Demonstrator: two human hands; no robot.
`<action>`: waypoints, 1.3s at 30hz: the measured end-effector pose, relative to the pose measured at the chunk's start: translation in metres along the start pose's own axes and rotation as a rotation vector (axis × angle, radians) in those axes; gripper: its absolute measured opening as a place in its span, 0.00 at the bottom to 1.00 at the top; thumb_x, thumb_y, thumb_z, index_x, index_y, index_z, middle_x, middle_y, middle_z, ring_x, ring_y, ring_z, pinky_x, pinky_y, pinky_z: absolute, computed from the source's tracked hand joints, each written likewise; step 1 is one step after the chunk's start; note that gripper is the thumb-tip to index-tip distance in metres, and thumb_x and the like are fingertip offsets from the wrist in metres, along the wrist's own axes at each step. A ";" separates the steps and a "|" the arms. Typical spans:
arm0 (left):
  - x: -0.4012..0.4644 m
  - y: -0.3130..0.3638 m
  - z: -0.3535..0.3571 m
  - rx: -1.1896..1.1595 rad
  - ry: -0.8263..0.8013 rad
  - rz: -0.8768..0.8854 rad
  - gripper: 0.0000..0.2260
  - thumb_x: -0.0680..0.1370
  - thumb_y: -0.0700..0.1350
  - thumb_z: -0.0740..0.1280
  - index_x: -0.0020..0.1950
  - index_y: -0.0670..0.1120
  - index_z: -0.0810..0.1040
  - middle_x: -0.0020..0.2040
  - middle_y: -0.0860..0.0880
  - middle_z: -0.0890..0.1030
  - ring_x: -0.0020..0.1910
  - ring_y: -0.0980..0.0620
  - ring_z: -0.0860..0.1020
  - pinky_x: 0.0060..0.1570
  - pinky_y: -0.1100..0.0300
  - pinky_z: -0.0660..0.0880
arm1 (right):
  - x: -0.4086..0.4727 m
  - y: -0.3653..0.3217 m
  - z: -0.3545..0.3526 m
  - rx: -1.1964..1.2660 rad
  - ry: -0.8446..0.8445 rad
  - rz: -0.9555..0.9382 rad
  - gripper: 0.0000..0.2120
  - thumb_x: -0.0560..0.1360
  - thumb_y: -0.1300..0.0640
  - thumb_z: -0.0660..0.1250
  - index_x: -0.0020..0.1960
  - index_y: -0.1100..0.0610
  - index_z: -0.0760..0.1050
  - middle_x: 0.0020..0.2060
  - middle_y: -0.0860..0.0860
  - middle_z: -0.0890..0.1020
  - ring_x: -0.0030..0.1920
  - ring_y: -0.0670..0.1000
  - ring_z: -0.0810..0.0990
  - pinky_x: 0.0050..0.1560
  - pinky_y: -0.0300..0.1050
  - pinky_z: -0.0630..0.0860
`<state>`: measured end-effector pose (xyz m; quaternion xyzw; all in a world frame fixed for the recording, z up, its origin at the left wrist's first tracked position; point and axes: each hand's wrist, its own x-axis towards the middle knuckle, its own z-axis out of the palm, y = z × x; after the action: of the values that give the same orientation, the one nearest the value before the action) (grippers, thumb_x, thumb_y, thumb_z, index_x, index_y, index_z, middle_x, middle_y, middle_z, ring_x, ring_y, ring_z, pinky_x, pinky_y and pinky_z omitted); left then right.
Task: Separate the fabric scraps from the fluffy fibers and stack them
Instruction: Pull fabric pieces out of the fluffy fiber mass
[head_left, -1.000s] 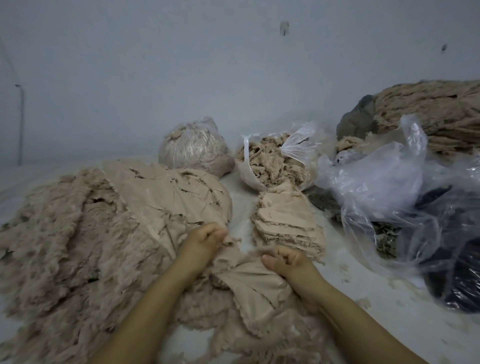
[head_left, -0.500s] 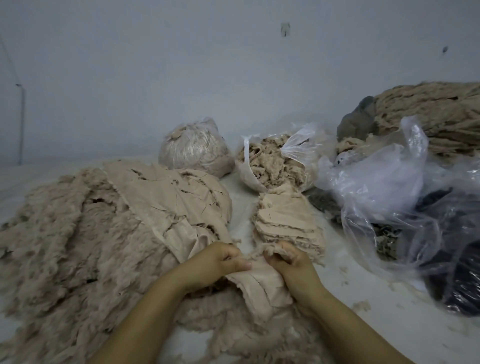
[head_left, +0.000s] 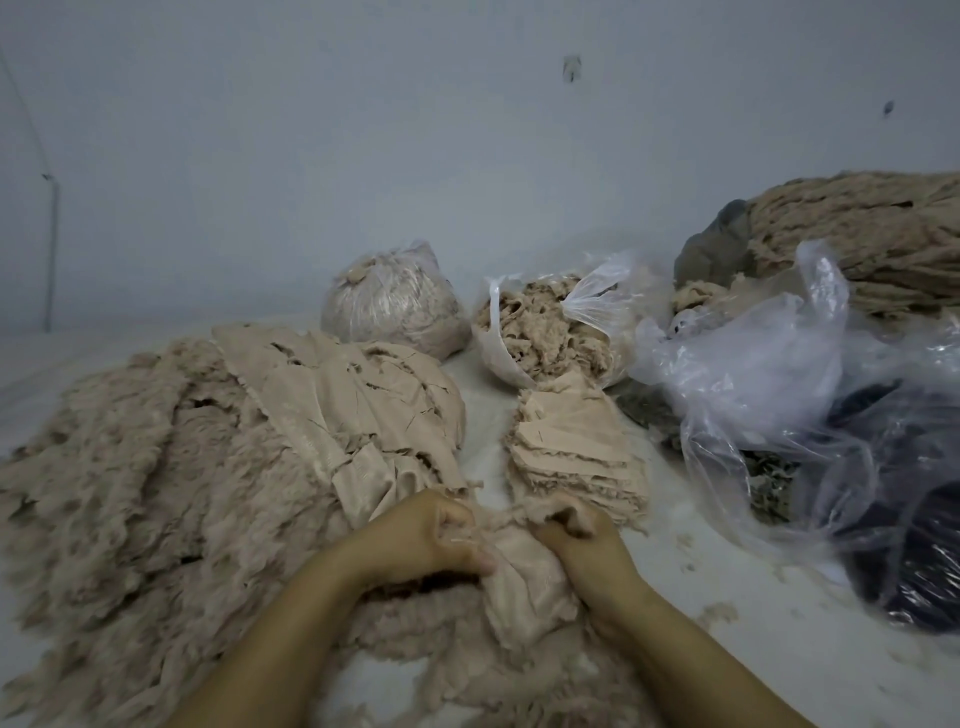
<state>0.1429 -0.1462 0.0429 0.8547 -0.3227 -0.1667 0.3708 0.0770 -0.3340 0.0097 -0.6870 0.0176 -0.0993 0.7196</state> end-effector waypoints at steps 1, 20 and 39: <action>-0.002 -0.002 -0.002 0.015 -0.004 -0.017 0.22 0.70 0.55 0.75 0.27 0.51 0.65 0.24 0.59 0.66 0.58 0.31 0.70 0.66 0.44 0.60 | 0.000 -0.001 0.000 -0.009 0.025 -0.007 0.18 0.75 0.67 0.66 0.31 0.50 0.80 0.29 0.45 0.81 0.33 0.41 0.79 0.34 0.33 0.74; 0.018 -0.010 0.013 0.409 0.265 -0.107 0.17 0.71 0.37 0.67 0.29 0.51 0.63 0.33 0.54 0.70 0.41 0.52 0.73 0.33 0.65 0.60 | -0.001 0.010 -0.002 0.108 0.038 0.126 0.22 0.78 0.68 0.59 0.28 0.52 0.72 0.22 0.49 0.75 0.24 0.45 0.74 0.25 0.37 0.69; 0.013 0.010 0.030 0.019 0.142 -0.023 0.18 0.82 0.46 0.59 0.31 0.49 0.66 0.28 0.55 0.69 0.27 0.63 0.67 0.35 0.63 0.66 | -0.001 0.001 0.000 0.281 0.026 0.284 0.11 0.78 0.64 0.63 0.37 0.62 0.73 0.34 0.60 0.79 0.33 0.55 0.79 0.34 0.46 0.76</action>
<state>0.1324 -0.1757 0.0293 0.8714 -0.2875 -0.1070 0.3829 0.0762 -0.3342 0.0088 -0.5692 0.1096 -0.0071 0.8148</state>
